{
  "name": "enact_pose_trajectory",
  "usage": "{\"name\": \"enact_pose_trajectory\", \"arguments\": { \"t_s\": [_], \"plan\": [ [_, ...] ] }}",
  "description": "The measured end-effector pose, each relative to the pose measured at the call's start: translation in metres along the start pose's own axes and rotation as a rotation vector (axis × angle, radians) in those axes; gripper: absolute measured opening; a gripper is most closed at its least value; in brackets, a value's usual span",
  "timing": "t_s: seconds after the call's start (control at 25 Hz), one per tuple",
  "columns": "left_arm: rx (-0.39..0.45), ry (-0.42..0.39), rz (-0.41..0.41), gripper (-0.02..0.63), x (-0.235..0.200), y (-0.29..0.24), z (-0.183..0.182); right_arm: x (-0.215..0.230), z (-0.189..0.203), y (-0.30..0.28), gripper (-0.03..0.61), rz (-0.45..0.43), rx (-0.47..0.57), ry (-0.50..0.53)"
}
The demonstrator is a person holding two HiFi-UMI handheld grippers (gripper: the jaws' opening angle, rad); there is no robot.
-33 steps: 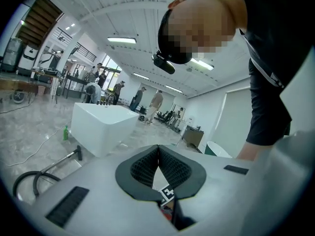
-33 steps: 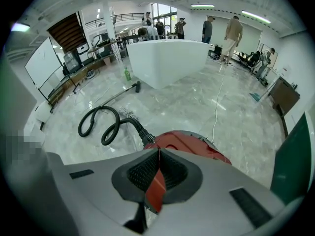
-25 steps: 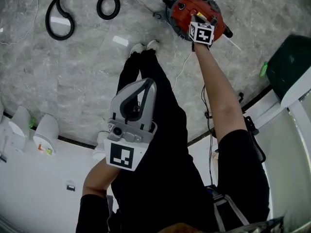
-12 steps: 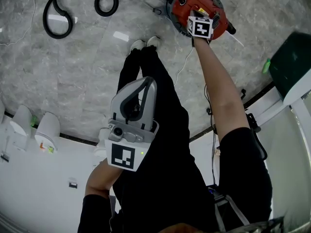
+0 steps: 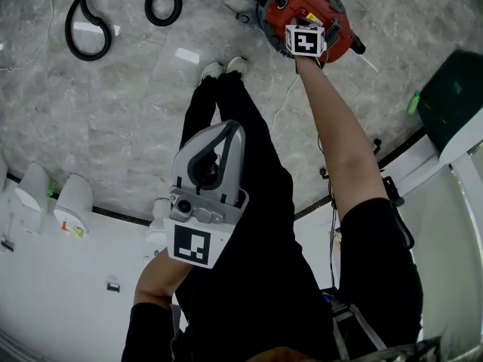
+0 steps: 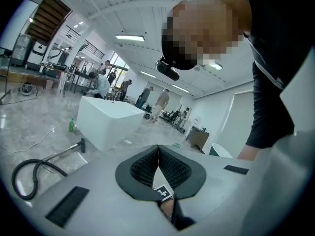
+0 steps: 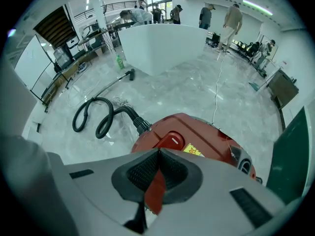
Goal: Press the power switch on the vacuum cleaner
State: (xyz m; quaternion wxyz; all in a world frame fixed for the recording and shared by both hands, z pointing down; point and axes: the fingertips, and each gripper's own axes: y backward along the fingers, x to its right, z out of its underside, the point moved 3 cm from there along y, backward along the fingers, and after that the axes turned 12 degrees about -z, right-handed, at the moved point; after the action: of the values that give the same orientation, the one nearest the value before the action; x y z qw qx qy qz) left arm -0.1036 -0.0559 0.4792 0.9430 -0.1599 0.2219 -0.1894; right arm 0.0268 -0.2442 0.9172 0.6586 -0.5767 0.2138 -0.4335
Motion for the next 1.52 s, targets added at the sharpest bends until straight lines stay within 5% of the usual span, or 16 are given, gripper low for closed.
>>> {"name": "enact_pose_trajectory", "arguments": {
  "t_s": [0.36, 0.6, 1.08, 1.52],
  "plan": [
    [0.006, 0.023, 0.004, 0.018, 0.003, 0.004, 0.001, -0.004, -0.001, 0.001, 0.02, 0.025, 0.042, 0.041],
    [0.02, 0.007, 0.028, 0.018, 0.008, 0.017, -0.009, -0.01, -0.01, 0.034, 0.02, -0.01, 0.221, -0.029],
    [0.059, -0.041, 0.159, 0.018, 0.052, 0.052, -0.044, -0.062, -0.025, 0.174, 0.02, -0.005, 0.472, 0.099],
    [0.051, -0.086, 0.265, 0.018, 0.082, 0.107, -0.07, -0.109, -0.006, 0.363, 0.02, 0.026, 0.74, -0.062]
  ]
}}
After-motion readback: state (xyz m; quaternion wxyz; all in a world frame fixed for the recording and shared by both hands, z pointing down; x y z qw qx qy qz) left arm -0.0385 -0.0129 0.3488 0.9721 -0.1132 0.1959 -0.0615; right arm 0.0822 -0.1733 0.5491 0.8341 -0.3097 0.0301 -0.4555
